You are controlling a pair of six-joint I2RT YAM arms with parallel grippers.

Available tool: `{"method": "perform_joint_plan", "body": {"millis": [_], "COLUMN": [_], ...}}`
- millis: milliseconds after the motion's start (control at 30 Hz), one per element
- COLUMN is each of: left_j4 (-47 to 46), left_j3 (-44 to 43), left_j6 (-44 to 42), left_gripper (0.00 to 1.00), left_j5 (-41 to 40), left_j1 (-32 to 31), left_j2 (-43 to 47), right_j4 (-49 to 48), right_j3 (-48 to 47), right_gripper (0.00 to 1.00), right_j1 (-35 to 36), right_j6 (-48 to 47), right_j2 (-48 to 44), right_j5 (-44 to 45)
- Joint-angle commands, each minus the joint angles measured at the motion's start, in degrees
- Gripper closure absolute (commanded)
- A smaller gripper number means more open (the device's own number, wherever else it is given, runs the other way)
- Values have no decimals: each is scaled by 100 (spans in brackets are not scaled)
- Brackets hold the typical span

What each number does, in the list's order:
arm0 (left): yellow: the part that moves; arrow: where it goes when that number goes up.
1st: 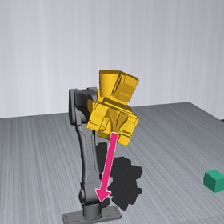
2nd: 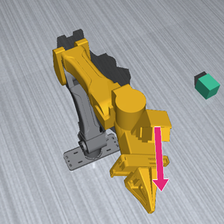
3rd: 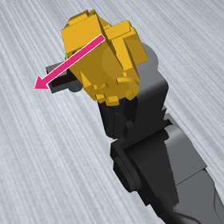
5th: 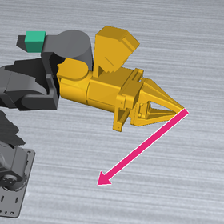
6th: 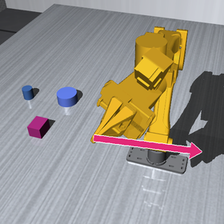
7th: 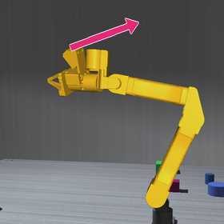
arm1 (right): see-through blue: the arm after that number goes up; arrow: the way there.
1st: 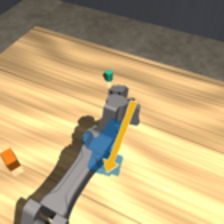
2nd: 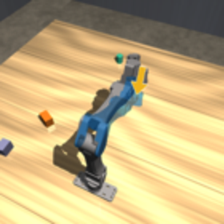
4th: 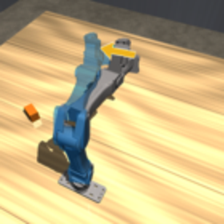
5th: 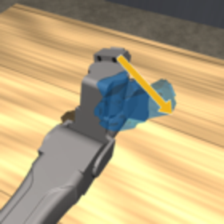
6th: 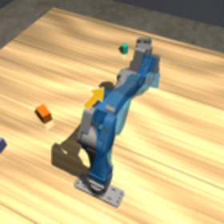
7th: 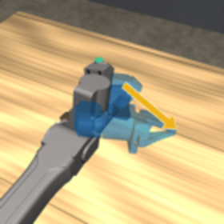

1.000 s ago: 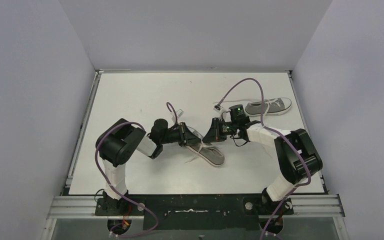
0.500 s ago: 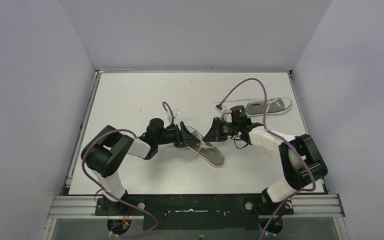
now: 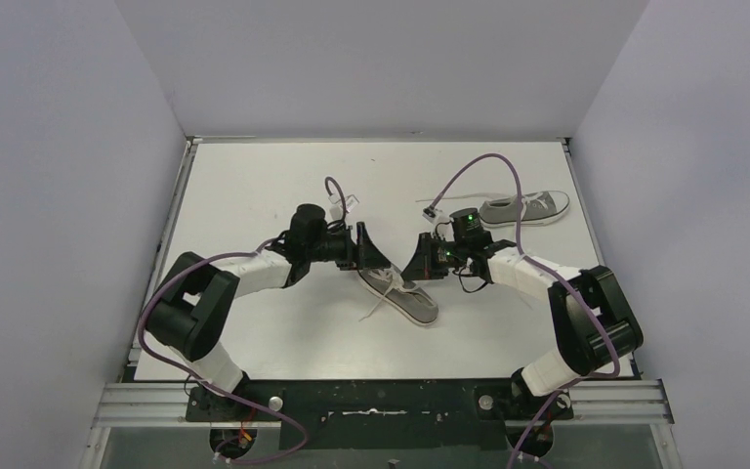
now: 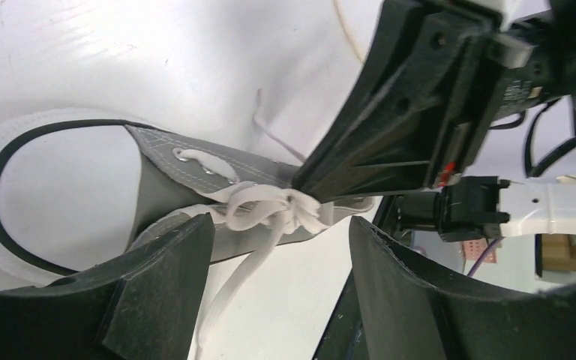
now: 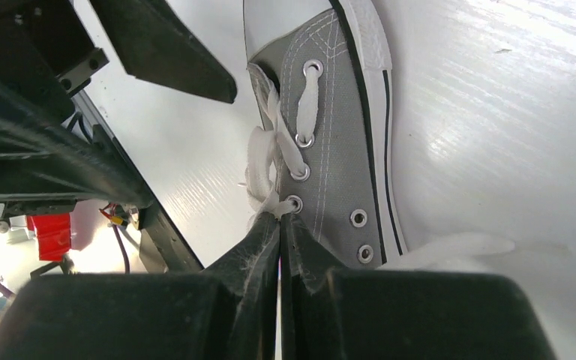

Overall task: Tie the shoes
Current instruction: Cross the shoelace with the shoelace.

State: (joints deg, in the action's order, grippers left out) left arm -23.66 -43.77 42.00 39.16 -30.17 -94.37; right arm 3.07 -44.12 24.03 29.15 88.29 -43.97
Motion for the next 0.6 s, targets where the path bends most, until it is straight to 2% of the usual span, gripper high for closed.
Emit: {"method": "perform_joint_plan", "body": {"millis": [0, 300, 400, 467, 567], "left_j4": [801, 838, 352, 22, -30], "left_j3": [-378, -531, -540, -564, -642], "left_j6": [-671, -810, -393, -90, 77], "left_gripper": [38, 38, 37, 33, 29], "left_j5": [244, 417, 477, 448, 279], "left_j1": [29, -59, -26, -30, -76], "left_j2": [-282, -587, -695, -762, -788], "right_j4": [140, 447, 533, 545, 526], "right_j3": [-189, -302, -362, -382, -378], "right_gripper": [100, 100, 100, 100, 100], "right_j1": [-11, -11, -5, -6, -9], "right_j6": [-229, -374, -424, -427, -423], "right_j2": [-358, -457, -474, -479, -471], "right_j5": [139, 292, 296, 285, 266]}}
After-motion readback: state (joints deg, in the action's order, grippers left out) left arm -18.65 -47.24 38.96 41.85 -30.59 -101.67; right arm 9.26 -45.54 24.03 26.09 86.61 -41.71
